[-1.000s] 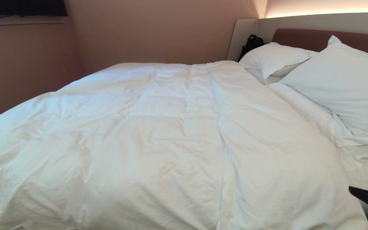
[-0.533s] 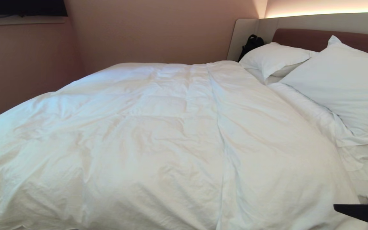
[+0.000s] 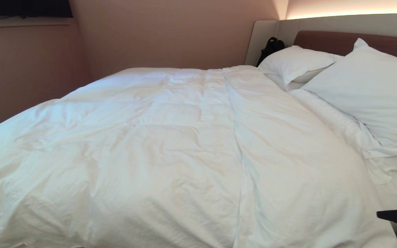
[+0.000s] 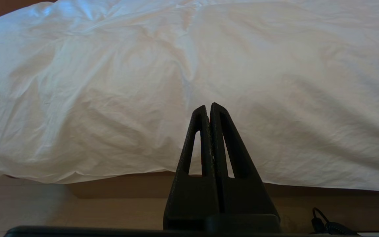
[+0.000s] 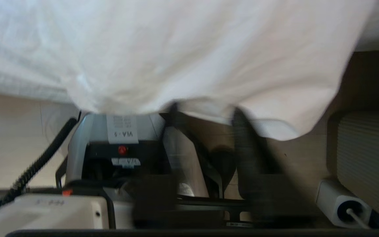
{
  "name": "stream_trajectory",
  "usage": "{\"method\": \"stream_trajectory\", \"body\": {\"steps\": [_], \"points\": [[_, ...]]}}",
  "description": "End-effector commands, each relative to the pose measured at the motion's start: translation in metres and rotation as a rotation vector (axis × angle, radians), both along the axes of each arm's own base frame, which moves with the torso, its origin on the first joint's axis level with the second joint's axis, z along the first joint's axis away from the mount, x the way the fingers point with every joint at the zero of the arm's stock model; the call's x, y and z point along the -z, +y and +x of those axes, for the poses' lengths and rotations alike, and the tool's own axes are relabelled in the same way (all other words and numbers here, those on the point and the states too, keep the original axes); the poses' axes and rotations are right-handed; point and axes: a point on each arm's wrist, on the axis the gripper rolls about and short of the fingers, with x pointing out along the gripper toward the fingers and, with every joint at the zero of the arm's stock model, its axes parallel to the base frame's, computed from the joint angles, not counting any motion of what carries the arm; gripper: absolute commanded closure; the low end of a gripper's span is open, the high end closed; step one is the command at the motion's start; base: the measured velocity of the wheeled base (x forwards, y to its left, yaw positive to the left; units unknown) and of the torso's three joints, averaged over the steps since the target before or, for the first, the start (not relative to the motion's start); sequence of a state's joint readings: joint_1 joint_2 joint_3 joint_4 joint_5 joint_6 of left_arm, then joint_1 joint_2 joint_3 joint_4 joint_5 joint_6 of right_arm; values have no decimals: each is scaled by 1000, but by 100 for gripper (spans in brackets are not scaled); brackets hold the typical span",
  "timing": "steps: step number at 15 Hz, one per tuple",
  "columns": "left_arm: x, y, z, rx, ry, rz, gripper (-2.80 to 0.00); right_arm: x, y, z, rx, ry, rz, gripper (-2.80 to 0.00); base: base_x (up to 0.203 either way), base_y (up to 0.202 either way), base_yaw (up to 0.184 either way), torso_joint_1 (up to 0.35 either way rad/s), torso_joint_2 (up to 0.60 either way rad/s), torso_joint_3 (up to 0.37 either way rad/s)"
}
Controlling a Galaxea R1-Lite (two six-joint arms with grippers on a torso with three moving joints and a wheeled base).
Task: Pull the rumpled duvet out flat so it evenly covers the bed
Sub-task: Flatten the corners of the folded blanket
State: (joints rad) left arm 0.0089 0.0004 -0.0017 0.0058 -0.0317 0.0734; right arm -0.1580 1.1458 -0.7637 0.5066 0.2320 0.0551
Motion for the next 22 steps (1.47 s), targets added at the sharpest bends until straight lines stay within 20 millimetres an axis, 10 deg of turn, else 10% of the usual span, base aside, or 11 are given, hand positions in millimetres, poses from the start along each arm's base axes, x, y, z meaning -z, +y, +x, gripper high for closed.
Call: {"method": "stream_trajectory", "body": {"steps": [1, 22], "points": [[0, 0, 0, 0, 0, 0, 0, 3, -17, 17, 79, 48, 32, 0, 0, 0, 0, 0, 0, 0], [0, 0, 0, 0, 0, 0, 0, 100, -76, -23, 85, 132, -163, 0, 0, 0, 0, 0, 0, 0]]}}
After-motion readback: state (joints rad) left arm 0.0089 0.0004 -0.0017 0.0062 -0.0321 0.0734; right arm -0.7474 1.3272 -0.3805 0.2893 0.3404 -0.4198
